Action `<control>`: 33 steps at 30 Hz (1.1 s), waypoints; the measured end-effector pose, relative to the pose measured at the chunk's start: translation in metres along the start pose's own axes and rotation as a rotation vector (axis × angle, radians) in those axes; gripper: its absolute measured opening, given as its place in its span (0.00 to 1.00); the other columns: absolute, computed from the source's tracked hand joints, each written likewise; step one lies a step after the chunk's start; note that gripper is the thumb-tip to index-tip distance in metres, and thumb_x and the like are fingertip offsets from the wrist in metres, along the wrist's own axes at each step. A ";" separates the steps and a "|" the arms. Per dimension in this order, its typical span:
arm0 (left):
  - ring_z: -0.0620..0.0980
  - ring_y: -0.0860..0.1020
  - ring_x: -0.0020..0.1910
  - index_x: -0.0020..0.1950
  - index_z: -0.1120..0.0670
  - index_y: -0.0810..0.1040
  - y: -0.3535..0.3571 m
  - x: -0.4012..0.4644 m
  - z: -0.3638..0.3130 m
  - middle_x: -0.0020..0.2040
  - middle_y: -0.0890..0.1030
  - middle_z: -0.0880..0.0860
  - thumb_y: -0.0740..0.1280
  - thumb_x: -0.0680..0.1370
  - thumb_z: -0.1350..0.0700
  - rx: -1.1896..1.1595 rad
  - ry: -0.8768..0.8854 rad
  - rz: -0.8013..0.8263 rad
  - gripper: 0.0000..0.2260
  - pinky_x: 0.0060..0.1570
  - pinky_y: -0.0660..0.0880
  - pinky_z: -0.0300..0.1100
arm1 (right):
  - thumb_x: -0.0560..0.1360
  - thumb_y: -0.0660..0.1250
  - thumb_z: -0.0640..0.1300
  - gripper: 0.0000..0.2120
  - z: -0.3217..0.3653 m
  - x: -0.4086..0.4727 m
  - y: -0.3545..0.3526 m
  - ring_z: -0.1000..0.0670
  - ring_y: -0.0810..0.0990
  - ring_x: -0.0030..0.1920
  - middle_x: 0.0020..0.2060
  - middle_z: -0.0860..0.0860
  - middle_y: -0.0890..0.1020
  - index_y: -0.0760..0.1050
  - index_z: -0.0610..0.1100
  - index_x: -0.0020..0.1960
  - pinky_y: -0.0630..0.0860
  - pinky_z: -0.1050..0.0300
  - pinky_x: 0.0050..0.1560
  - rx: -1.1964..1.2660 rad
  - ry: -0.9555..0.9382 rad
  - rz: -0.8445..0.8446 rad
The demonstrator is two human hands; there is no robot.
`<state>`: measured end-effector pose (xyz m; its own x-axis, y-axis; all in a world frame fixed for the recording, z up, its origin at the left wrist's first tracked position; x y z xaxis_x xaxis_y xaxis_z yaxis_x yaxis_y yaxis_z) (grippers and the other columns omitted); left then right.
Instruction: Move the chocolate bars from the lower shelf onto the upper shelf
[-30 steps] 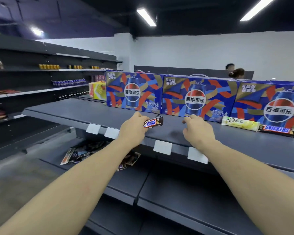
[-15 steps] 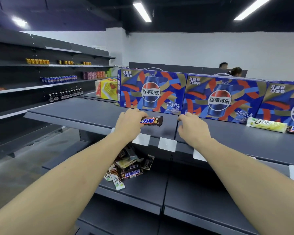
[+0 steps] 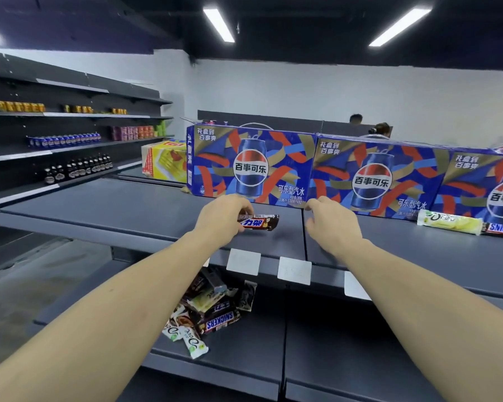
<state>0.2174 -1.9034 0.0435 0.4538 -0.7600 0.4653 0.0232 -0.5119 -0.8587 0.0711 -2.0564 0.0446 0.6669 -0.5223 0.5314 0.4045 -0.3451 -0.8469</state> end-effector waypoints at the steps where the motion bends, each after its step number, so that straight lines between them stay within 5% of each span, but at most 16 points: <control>1: 0.50 0.75 0.54 0.59 0.47 0.79 0.002 0.005 0.000 0.56 0.79 0.49 0.74 0.72 0.59 0.007 0.004 0.007 0.17 0.50 0.74 0.46 | 0.78 0.59 0.40 0.14 -0.002 0.004 0.003 0.44 0.77 0.51 0.53 0.47 0.77 0.73 0.45 0.62 0.70 0.53 0.40 -0.009 -0.002 0.003; 23: 0.52 0.77 0.53 0.62 0.48 0.78 0.071 0.119 0.027 0.57 0.75 0.52 0.71 0.75 0.62 0.080 0.082 0.051 0.18 0.42 0.73 0.43 | 0.80 0.58 0.44 0.14 -0.044 0.073 0.046 0.45 0.79 0.53 0.57 0.48 0.77 0.72 0.46 0.65 0.70 0.55 0.41 -0.042 0.150 -0.001; 33: 0.52 0.79 0.47 0.54 0.52 0.79 0.086 0.150 0.040 0.51 0.79 0.51 0.71 0.72 0.65 0.012 0.091 0.027 0.13 0.42 0.77 0.44 | 0.80 0.58 0.43 0.14 -0.052 0.084 0.057 0.44 0.80 0.51 0.56 0.48 0.78 0.73 0.47 0.64 0.76 0.52 0.42 -0.082 0.206 -0.002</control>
<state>0.3226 -2.0455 0.0309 0.3718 -0.8070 0.4589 0.0227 -0.4863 -0.8735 0.1174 -2.1606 0.0419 0.5212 -0.6667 0.5327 0.3481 -0.4039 -0.8460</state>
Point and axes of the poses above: each hand's wrist, its own x-axis towards the middle knuckle, its own y-axis out of the palm, z = x × y, the point moved 7 cm from there along x, towards the middle knuckle
